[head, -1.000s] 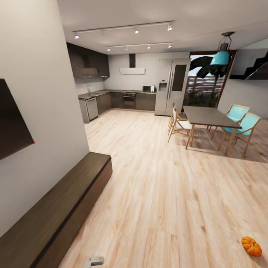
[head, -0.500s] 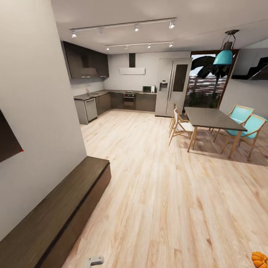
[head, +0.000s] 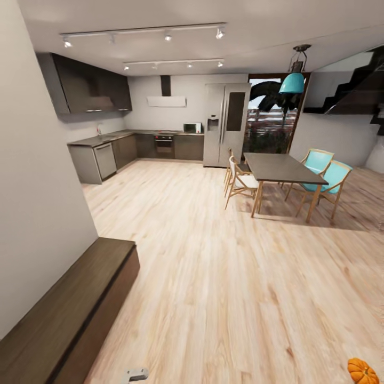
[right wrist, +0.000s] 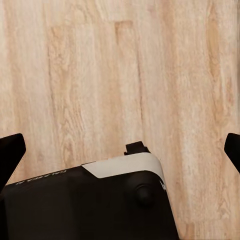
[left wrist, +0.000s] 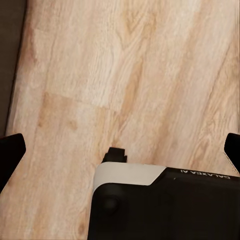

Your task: Place each of the two pumpkins and all three candles from the living room inside a cabinet in the living room (use any cabinet), then make sure every cabinet is closed, and position the cauldron so it is next to a table in the living room.

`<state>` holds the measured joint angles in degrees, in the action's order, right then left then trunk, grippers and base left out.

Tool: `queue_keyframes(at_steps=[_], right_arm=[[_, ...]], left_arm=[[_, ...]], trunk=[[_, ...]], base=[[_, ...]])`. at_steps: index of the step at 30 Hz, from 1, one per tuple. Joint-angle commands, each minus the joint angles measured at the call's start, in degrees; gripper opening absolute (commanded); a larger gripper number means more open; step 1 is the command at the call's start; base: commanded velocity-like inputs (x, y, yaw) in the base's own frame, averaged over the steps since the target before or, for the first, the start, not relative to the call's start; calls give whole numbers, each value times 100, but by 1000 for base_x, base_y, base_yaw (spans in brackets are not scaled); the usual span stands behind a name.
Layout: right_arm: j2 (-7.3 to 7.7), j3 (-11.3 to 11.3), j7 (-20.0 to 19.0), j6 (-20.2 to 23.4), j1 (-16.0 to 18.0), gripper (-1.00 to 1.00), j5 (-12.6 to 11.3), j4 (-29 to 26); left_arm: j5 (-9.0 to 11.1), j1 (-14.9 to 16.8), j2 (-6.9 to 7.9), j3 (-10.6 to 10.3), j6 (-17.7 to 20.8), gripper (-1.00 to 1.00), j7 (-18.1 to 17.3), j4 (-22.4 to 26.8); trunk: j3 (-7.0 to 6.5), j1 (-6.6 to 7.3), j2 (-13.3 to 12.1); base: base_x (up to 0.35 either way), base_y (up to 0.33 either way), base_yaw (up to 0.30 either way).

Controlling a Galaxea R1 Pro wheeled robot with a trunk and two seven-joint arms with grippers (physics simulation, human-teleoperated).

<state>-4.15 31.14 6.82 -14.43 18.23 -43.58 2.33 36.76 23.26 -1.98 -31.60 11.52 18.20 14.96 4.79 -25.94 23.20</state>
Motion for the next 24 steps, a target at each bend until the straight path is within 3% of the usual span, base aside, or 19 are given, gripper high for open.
queue_keyframes(at_steps=[1, 24], right_arm=[[-6, 41, 7, -25, 11, 100, -27, 20], [-10, 41, 43, -33, 12, 100, -27, 13]], left_arm=[[43, 3, 5, -48, 26, 100, 43, 12], [42, 3, 5, -55, 21, 100, 43, 3]], trunk=[[12, -7, 12], [12, -7, 12]], base=[[321, -35, -187], [321, -21, -10]])
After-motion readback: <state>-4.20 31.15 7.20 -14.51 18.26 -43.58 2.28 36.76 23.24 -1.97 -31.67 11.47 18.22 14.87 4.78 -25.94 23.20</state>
